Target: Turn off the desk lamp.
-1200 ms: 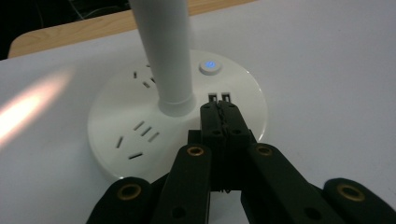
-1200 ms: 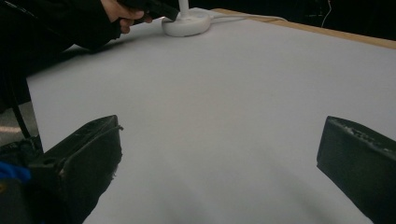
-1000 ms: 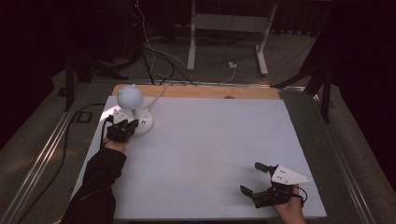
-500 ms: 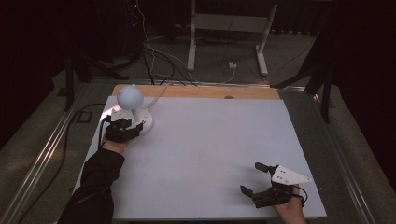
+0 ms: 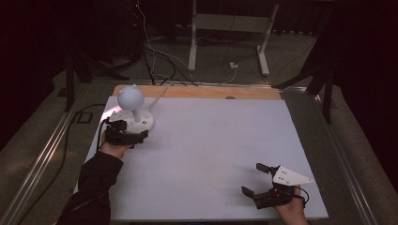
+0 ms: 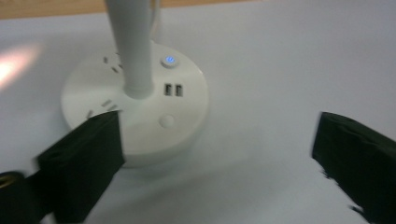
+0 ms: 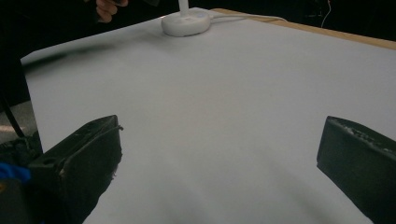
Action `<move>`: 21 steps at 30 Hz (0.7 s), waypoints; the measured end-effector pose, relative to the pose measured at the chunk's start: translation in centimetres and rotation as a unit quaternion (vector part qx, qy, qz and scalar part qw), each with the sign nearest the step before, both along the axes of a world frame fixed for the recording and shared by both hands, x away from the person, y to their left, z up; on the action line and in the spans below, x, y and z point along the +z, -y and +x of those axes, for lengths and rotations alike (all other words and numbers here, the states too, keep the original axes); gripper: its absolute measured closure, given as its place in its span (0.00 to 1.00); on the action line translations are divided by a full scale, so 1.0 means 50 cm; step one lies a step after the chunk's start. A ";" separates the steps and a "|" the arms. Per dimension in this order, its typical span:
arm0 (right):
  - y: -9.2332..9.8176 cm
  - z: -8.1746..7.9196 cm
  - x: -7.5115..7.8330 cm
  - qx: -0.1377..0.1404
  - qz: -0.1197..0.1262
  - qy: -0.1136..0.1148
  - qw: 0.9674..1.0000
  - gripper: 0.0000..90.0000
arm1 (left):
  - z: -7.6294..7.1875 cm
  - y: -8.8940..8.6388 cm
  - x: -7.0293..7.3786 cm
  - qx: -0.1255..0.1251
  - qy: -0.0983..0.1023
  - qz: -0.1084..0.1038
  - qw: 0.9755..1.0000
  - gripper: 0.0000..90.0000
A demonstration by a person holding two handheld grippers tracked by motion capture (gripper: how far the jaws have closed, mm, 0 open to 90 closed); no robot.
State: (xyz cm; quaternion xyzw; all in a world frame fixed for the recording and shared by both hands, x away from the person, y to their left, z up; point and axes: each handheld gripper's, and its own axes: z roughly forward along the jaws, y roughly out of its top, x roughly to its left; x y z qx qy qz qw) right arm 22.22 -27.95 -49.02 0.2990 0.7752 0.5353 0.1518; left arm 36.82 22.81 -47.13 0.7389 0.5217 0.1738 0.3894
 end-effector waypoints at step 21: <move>-0.003 0.001 0.000 0.000 0.003 -0.001 1.000 0.00 | -0.101 -0.002 0.003 -0.040 0.014 0.012 0.999 0.01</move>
